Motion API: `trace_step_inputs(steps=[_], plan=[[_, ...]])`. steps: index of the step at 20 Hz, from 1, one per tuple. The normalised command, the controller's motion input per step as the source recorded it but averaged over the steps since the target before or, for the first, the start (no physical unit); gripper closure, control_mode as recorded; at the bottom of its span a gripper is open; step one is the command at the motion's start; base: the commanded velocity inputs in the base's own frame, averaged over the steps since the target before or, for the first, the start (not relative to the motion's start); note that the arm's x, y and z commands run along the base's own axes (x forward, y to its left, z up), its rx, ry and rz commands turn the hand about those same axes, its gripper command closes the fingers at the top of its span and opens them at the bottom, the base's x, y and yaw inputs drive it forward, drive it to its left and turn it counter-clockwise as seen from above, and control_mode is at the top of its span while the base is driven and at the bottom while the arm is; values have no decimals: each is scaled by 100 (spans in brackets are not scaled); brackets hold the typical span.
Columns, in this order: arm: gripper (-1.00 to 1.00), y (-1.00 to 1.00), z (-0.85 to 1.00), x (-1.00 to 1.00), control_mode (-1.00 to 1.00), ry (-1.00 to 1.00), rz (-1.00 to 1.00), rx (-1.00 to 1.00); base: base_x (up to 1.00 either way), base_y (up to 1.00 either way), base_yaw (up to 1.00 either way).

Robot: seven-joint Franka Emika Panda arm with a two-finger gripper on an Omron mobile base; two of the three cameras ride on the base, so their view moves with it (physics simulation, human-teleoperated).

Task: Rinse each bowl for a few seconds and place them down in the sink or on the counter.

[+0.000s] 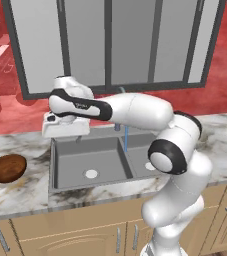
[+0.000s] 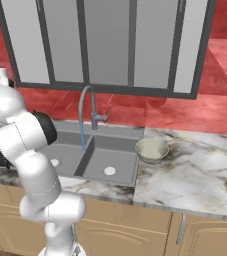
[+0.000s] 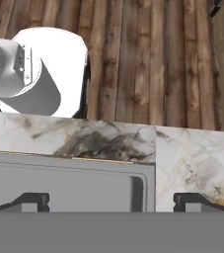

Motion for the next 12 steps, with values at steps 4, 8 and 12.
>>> trace_step_inputs(steps=[4, 8, 12], plan=[[-100, 37, -20, 7, -100, 0, 2, 0, 0, 0, 0], [-100, 34, -19, 5, -100, 0, 2, 0, 0, 0, 0], [-100, 30, -12, 6, -100, 0, 2, 0, 0, 0, 0]])
